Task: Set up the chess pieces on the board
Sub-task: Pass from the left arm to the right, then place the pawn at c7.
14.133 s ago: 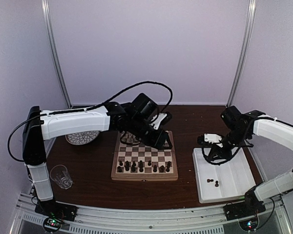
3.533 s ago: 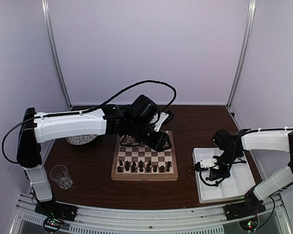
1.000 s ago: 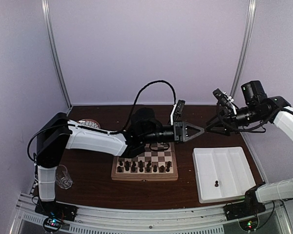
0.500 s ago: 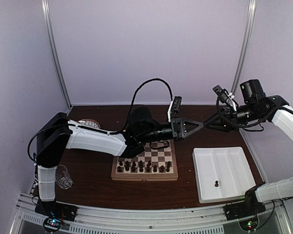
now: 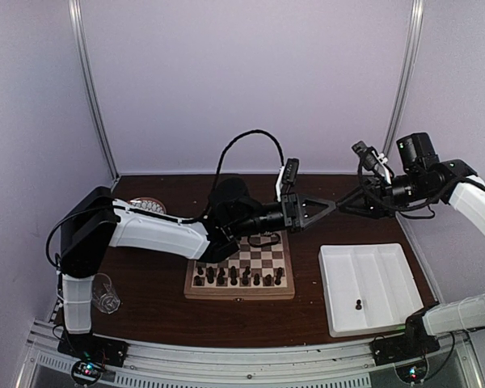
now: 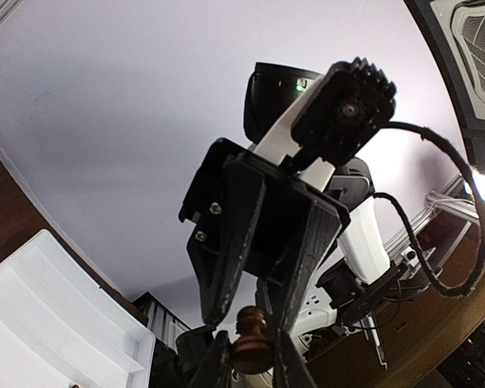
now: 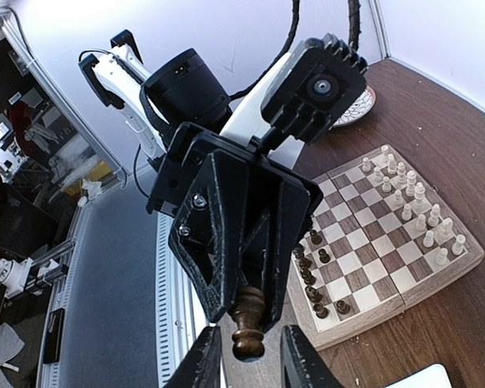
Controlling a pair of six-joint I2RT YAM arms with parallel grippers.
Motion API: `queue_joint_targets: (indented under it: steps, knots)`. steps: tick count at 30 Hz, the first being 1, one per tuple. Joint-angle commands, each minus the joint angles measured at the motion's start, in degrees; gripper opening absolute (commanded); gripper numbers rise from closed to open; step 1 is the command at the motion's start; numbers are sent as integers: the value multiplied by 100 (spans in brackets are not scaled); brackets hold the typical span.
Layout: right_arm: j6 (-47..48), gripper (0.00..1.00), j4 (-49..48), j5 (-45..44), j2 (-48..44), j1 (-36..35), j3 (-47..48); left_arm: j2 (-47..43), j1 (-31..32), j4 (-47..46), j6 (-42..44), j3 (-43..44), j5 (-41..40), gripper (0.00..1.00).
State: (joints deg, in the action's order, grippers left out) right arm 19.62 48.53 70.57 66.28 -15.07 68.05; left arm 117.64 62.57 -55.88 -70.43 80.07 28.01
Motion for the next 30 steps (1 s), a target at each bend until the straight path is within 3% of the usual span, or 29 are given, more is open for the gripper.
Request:
queue_joint_targets:
  steps: [1,11,18,22,25,30]
  knots:
    - [-103,24,-188,154,-45,30,-64,18,-43,-395,-73,34,-16,11]
    - [-230,14,-311,158,11,28,13,108,-43,-410,-185,33,-14,12]
    - [181,11,243,-396,139,3,411,-219,-107,190,110,-192,-96,40]
    - [858,10,1010,-1271,427,-255,930,-989,-262,1279,836,-791,-357,47]
    - [1016,10,1192,-1864,627,-579,1139,-1739,-362,2704,1708,-1118,-716,48]
    - [1305,10,1428,-3337,1141,-1621,1532,-3204,-393,4950,3067,-1649,-2378,49]
